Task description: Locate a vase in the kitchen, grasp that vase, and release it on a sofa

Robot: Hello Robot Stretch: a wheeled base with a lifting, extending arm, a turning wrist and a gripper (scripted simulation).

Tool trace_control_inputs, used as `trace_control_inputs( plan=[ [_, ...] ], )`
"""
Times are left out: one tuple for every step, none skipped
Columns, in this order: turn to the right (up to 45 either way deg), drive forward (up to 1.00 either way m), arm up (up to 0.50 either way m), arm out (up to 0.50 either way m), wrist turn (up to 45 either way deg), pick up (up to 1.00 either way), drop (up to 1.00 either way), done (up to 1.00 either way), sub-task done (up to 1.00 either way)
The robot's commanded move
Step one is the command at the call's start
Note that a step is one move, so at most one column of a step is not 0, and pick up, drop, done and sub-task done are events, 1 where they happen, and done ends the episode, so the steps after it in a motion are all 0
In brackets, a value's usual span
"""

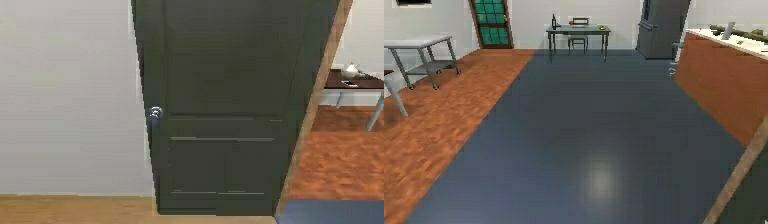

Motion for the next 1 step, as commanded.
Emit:
trace_control_inputs(
  plan=[
    [-42.0,0.00,0.00,0.00,0.0,0.00,0.00,0.00,0.00]
  ],
)
